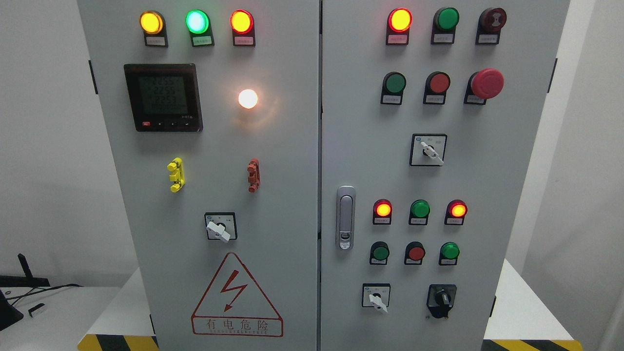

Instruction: Trip black knob to open circuit

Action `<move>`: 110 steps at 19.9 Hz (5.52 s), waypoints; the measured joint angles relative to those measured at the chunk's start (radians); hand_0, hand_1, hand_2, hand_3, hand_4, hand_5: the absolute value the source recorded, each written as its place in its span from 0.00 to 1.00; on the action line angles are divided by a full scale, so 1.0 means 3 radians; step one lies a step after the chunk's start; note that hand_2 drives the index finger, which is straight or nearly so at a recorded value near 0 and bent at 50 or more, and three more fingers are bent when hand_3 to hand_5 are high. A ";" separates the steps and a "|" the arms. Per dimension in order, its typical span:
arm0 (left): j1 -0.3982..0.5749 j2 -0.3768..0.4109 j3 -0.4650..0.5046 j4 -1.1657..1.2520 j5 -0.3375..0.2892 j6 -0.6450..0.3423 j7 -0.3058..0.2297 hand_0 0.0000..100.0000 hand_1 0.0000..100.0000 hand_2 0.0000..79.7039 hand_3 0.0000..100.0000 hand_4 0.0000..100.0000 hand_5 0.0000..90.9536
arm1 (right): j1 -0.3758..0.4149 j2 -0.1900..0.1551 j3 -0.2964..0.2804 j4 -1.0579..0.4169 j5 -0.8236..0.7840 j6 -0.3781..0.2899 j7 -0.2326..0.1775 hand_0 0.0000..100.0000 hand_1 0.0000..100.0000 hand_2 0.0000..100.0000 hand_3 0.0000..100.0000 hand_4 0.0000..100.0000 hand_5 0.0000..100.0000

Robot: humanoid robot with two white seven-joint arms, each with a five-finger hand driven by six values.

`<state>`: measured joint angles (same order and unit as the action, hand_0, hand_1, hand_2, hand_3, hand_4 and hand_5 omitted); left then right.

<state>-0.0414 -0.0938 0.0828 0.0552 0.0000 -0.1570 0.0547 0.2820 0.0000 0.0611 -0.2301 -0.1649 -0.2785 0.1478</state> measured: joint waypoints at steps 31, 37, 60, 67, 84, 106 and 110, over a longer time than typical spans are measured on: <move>0.0000 0.0000 0.0000 0.0000 0.0000 0.0000 0.0000 0.12 0.39 0.00 0.00 0.00 0.00 | 0.0670 -0.0035 -0.0017 -0.0896 -0.0008 -0.0068 0.0005 0.03 0.19 0.08 0.19 0.11 0.12; 0.0000 0.0000 0.0000 0.0000 0.0000 0.0000 0.0000 0.12 0.39 0.00 0.00 0.00 0.00 | 0.1250 -0.0136 -0.0166 -0.2018 -0.0033 -0.0142 0.0051 0.03 0.29 0.19 0.36 0.31 0.26; 0.0000 -0.0001 0.0000 0.0000 0.0000 0.0000 0.0000 0.12 0.39 0.00 0.00 0.00 0.00 | 0.0566 -0.0322 -0.1357 -0.5071 -0.0299 0.0957 0.0086 0.13 0.37 0.41 0.70 0.66 0.60; 0.0000 0.0000 0.0000 0.0000 0.0000 0.0000 0.0000 0.12 0.39 0.00 0.00 0.00 0.00 | -0.0075 -0.0413 -0.1481 -0.5309 -0.0297 0.1300 0.0087 0.14 0.36 0.42 0.70 0.66 0.60; 0.0000 0.0000 0.0000 0.0000 0.0000 0.0000 0.0000 0.12 0.39 0.00 0.00 0.00 0.00 | -0.0863 -0.0557 -0.1232 -0.5389 -0.0299 0.1652 -0.0090 0.16 0.36 0.44 1.00 1.00 0.94; 0.0000 0.0000 0.0000 0.0000 0.0000 0.0000 0.0000 0.12 0.39 0.00 0.00 0.00 0.00 | -0.1283 -0.0557 -0.0560 -0.5048 -0.0258 0.1684 -0.0477 0.18 0.71 0.48 1.00 1.00 0.95; 0.0000 0.0000 0.0000 0.0000 0.0000 0.0000 0.0000 0.12 0.39 0.00 0.00 0.00 0.00 | -0.1318 -0.0553 -0.0453 -0.5000 -0.0174 0.1684 -0.0495 0.17 0.71 0.51 1.00 1.00 0.96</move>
<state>-0.0414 -0.0939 0.0828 0.0552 0.0000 -0.1570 0.0547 -0.1134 -0.1660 -0.0748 -1.7301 -0.2171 0.2266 -0.0005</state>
